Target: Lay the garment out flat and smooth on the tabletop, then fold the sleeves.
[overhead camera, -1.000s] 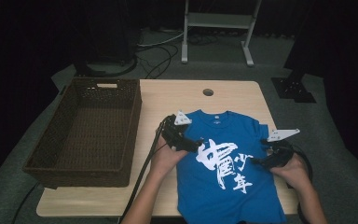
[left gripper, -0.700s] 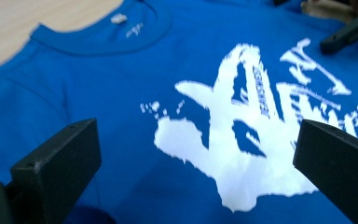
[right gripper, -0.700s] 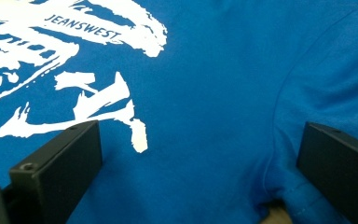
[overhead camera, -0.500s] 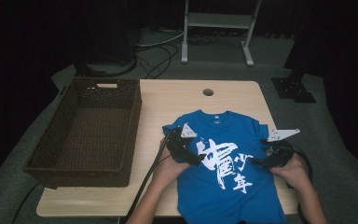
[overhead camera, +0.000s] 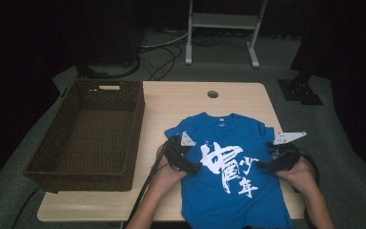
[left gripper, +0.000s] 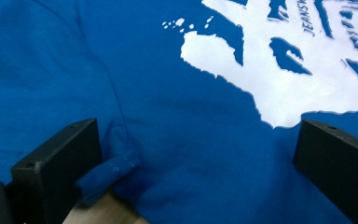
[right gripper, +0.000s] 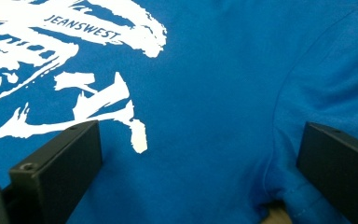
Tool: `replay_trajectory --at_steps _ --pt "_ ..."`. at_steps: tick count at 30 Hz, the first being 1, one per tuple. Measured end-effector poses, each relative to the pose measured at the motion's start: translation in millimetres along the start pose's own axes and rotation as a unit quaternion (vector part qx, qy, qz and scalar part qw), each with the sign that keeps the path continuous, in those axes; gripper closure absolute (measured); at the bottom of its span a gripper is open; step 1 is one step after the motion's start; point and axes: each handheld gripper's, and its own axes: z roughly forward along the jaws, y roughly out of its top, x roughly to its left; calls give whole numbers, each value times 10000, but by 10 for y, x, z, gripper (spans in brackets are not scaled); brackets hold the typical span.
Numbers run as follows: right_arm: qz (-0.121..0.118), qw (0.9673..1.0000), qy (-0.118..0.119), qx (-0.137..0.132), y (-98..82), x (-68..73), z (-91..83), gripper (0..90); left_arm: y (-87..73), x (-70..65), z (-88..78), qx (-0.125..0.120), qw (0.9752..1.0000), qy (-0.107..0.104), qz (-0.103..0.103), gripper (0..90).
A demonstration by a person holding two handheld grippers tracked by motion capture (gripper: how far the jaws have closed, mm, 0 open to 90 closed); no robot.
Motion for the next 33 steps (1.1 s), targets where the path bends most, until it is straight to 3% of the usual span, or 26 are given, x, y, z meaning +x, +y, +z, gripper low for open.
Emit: replay_trajectory --at_steps 22,30,33 --pt "-10 10000 0 -4 -1 6 -3 0 -16 13 -9 -22 10000 -46 65 1" --pt "197 9989 13 -425 -7 -34 -110 0 -16 15 -10 -13 10000 -48 72 1" --pt "226 9987 -13 -456 8 -40 -133 0 -16 15 -10 -15 10000 -49 72 1"
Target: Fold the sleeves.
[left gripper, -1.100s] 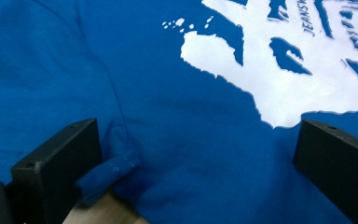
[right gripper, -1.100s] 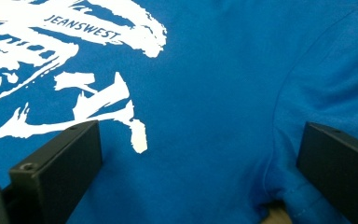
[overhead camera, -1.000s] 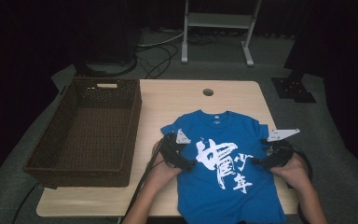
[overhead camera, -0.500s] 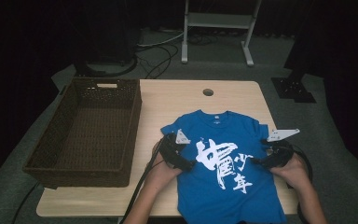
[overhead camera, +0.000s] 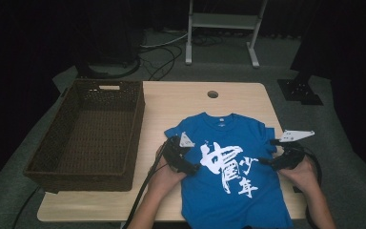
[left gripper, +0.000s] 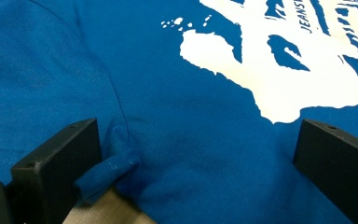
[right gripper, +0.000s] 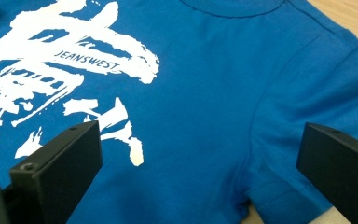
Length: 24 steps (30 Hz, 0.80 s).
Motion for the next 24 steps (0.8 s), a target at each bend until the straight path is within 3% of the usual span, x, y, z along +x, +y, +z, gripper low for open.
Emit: replay_trajectory --at_steps 9,24 --pt "25 10000 -67 7 45 -20 -5 0 0 0 -1 7 10000 -2 4 1" --pt "106 9994 -310 -120 220 -190 -47 0 1 2 -1 9 10000 -7 2 1"
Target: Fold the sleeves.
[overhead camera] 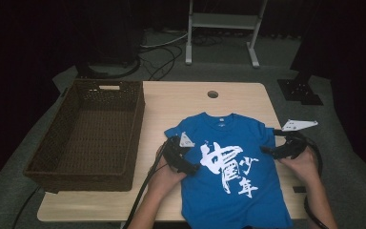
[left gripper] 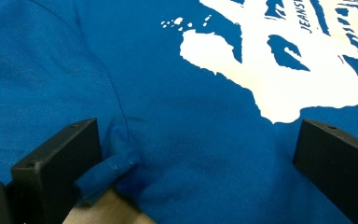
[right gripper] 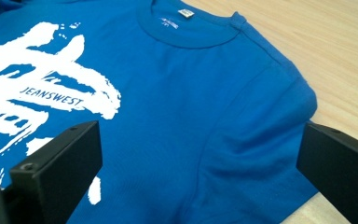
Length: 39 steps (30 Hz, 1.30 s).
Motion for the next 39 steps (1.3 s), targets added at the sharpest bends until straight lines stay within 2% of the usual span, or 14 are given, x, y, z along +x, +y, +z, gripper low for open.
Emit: replay_trajectory --at_steps 8,20,28,39 --pt "59 10000 -38 -21 20 -85 9 2 0 0 1 -4 10000 3 -1 1" --pt "210 9995 -176 -135 73 -287 64 40 0 0 1 -3 10000 2 -3 1" --pt "258 9993 -256 -77 72 -356 129 67 0 -1 1 -3 10000 4 -3 1" --pt "493 9972 -553 -64 34 -495 217 228 0 -1 1 -4 10000 3 -2 1"
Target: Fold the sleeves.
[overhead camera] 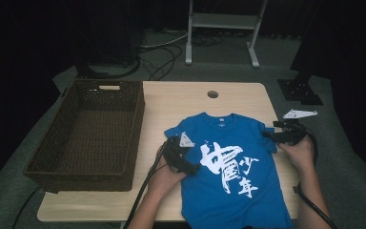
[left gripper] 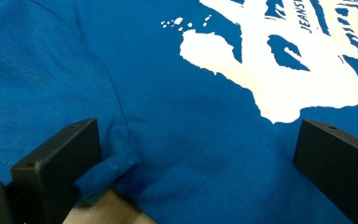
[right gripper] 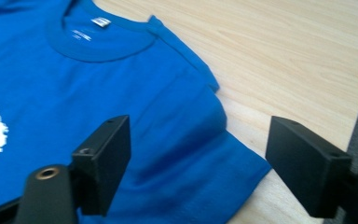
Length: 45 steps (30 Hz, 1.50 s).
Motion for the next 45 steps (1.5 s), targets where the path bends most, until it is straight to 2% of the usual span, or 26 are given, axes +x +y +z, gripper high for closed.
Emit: replay_trajectory --at_steps 5,15,20,33,42,45 --pt "127 9997 -193 100 -34 -42 30 290 0 0 0 0 10000 0 0 1" --pt "418 9983 -405 63 -53 -137 26 462 0 0 0 -1 10000 0 -2 1" --pt "456 9977 -496 116 -64 -180 27 569 0 0 0 -1 10000 -2 0 1" --pt "534 9972 -475 239 -71 -223 72 728 0 0 0 0 10000 1 1 1" --pt "584 9973 -413 184 -97 -195 50 874 0 0 0 0 10000 0 2 1" --pt "639 9969 -436 115 -119 -193 28 882 -1 -1 0 -1 10000 0 -2 1"
